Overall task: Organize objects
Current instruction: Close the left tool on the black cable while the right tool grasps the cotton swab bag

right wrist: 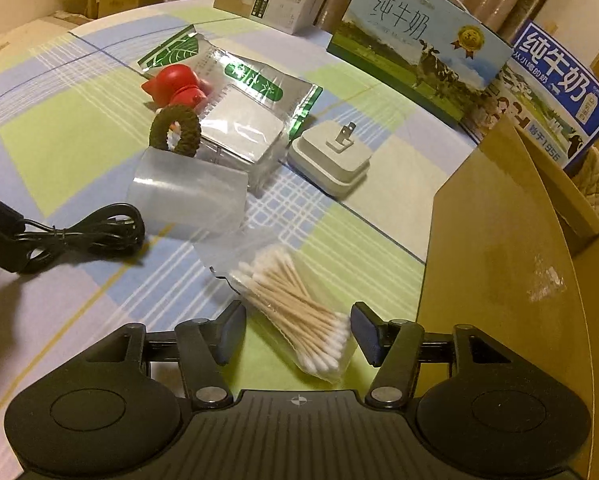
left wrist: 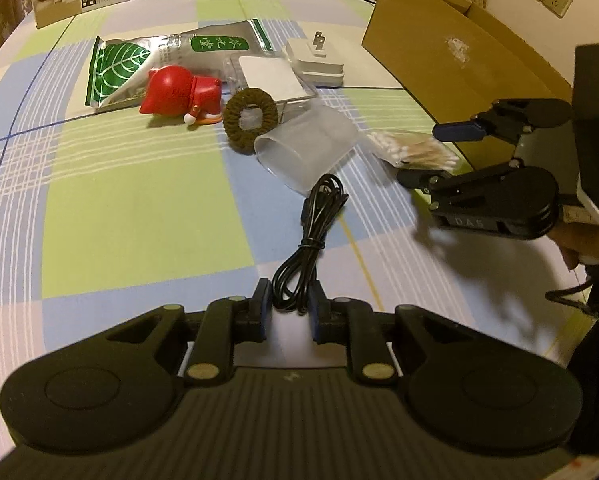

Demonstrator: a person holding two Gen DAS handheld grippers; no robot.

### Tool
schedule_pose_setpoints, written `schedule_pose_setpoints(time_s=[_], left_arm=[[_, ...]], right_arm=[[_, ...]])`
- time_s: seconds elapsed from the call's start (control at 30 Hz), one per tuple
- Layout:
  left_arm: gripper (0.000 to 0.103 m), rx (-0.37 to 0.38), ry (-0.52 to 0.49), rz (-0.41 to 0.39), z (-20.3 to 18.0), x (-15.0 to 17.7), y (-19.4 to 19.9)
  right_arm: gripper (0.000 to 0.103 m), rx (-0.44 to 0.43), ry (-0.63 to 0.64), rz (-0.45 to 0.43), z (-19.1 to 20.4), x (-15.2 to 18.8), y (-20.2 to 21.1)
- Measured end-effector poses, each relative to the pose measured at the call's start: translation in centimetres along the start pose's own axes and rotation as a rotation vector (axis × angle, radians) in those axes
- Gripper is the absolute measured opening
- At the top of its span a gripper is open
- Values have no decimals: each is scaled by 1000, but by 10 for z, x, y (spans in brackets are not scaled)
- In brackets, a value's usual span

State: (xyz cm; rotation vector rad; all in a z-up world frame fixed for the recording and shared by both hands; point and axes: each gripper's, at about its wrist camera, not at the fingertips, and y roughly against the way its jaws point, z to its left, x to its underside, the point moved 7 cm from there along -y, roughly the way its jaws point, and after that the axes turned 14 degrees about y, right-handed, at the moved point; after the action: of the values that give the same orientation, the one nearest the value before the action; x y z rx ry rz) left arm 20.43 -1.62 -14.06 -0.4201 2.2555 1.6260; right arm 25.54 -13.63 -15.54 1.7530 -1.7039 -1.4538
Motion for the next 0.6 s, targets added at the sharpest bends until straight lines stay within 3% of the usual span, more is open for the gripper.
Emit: schedule_pose_setpoints(time_s=[0.1,0.23,0.43,0.6], left_arm=[[26,-20,-16,-25,-4,-1,3],[32,-26,-33,-56,-8,-5,6],[32,-39,-98,-57,-17,-9,-7],[31,-53,-148,-61,-23,-10,-23]], right_arm=[[20,17,-11,13,-2,1,3],[19,-26,-90,30,-2,3,15],[18,-229,-420,44,1,14,40],[23,-204,-400,8,8,14,43]])
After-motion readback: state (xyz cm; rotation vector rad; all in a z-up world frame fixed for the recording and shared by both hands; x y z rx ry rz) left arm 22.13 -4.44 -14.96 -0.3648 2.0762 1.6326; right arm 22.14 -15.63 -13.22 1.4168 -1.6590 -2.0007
